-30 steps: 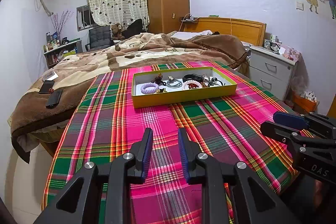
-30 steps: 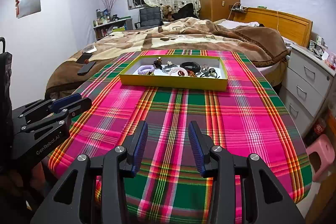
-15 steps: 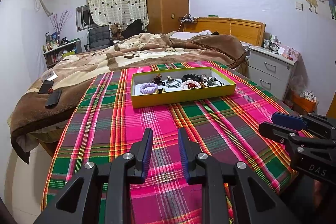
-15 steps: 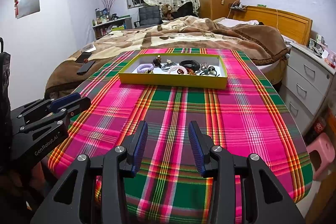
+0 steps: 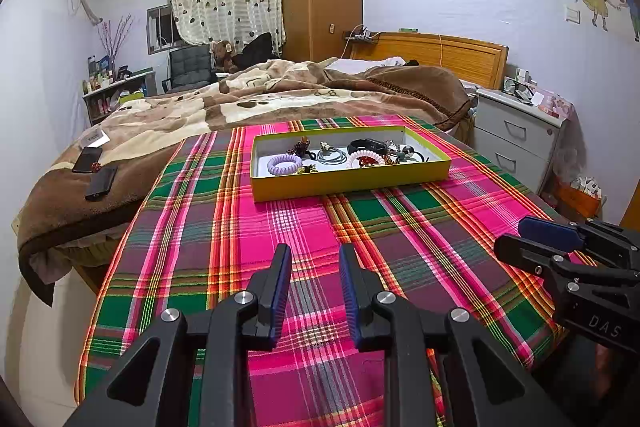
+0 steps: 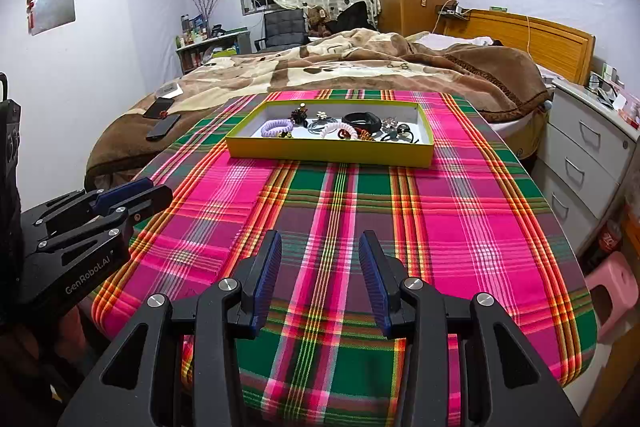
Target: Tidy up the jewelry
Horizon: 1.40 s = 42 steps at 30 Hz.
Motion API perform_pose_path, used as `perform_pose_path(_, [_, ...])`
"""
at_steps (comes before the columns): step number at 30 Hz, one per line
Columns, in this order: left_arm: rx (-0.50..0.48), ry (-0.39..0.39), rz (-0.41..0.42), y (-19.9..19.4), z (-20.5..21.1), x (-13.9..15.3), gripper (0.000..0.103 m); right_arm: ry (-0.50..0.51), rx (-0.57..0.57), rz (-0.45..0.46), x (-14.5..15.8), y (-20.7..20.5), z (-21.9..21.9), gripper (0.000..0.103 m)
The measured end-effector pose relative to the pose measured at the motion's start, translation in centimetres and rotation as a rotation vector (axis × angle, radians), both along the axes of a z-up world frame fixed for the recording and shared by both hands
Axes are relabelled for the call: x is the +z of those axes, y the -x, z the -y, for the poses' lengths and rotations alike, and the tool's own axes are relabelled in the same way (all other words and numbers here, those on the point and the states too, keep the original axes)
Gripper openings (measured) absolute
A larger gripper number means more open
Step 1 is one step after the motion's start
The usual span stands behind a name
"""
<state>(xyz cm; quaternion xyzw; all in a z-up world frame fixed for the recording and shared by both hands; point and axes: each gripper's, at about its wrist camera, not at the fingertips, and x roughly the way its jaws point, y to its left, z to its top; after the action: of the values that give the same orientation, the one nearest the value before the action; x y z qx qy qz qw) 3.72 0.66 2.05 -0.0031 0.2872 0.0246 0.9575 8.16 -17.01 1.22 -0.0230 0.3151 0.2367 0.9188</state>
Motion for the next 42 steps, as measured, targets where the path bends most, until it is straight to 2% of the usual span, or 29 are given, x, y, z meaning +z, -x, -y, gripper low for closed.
perform_pose_path(42, [0.015, -0.004, -0.005, -0.13, -0.14, -0.57, 0.024, 0.004, 0.001, -0.006, -0.45, -0.06, -0.11, 0.041])
